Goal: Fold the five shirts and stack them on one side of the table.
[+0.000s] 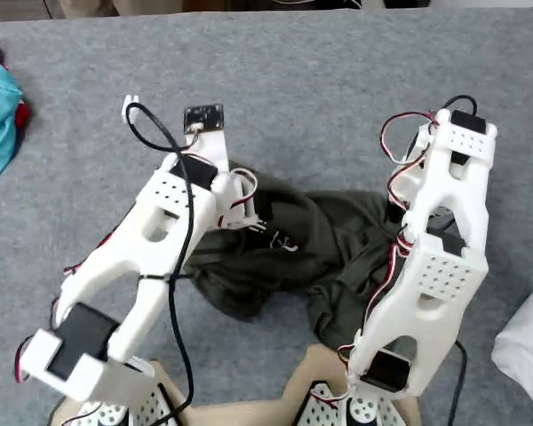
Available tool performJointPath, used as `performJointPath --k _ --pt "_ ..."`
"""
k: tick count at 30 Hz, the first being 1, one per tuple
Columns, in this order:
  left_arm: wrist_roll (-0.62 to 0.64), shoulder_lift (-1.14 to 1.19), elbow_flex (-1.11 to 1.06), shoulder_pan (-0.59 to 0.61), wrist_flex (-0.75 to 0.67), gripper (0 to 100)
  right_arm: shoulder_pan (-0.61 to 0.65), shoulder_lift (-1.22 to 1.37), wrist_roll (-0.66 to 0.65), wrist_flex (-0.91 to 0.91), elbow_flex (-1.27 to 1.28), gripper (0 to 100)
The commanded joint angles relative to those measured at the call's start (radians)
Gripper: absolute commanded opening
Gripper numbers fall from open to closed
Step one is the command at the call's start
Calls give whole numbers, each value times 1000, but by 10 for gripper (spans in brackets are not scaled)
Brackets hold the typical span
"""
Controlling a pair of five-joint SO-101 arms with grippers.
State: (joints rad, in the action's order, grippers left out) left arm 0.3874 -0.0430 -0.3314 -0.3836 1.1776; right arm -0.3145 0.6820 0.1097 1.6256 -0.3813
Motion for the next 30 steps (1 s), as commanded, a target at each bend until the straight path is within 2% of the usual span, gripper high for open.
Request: performJointPath --k 1,4,8,10,16,18,23,30 --pt "8 67 12 26 -15 331 21 -2 8 -9 -25 6" --pt "5 122 25 68 -17 271 24 -7 8 -9 -25 6" --pt "-8 147 95 104 43 78 18 -2 8 -8 -64 6" --pt "-107 148 127 103 121 14 16 -2 8 -8 -85 6" --pt "-316 140 143 110 341 20 21 -2 15 -9 -208 6" --pt "-376 147 132 109 402 20 22 -2 61 -23 -274 6" --pt "-448 142 38 110 437 20 24 -2 149 -103 -415 6" --pt "-617 142 -61 175 546 19 36 -2 153 -204 -501 6"
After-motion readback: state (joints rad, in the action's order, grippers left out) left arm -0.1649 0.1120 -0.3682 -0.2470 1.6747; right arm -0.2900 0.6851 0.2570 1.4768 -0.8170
